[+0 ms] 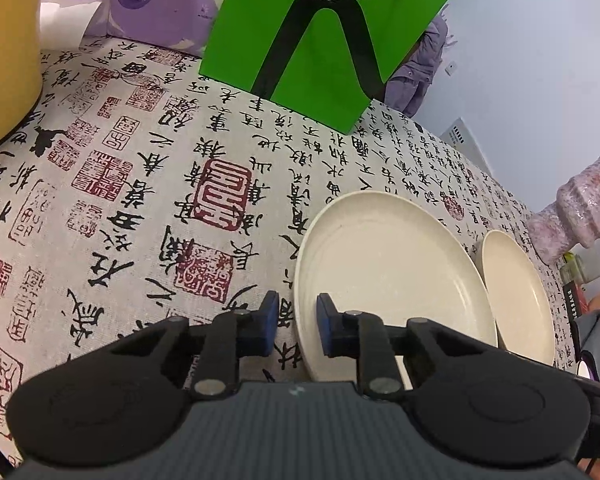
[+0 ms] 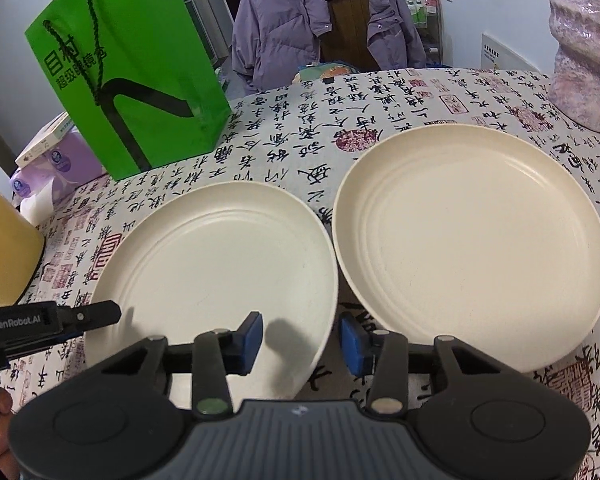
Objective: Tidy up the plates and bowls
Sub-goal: 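Close the left gripper on one cream plate rim while the right gripper closes on its opposite rim, then lift the gripped cream plate off the cloth with both grippers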
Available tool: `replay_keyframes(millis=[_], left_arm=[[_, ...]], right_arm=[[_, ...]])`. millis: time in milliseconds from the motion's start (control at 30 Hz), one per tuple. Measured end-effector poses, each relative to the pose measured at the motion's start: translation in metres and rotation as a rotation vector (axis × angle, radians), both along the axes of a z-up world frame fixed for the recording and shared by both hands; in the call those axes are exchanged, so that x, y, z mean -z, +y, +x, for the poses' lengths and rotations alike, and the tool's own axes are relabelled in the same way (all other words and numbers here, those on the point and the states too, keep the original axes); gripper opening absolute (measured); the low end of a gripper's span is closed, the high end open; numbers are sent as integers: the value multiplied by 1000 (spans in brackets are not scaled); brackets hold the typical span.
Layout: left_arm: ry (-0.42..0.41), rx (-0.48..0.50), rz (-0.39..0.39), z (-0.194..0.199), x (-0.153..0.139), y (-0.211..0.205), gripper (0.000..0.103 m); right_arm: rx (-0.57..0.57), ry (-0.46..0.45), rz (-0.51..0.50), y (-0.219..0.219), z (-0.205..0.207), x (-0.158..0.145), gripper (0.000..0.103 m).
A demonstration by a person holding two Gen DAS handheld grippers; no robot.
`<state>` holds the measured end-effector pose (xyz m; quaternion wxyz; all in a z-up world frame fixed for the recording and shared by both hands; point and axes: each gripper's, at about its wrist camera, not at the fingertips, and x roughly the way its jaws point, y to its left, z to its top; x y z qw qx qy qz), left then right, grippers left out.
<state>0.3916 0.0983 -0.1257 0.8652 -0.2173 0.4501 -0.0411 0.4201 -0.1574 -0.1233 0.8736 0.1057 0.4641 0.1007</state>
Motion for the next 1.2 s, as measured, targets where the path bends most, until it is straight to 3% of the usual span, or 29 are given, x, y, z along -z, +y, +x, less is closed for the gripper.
replay_keyframes(millis=[200,367,767,1200], left_arm=[[-2,10,-4,0,1,0,19],[-3,3,5,0,0,0,19],[-12,-27,59,-1,-2,-1,19],[-49,-58,63,-7,-12,2,19]], right_arm=[[-26,-5,-27,5,4,0,33],[-48,-21,-57,9,2,0,20],[-91,-67,-87,16,-5,-4,17],[-112,-134,-88,20,-13,-14,17]])
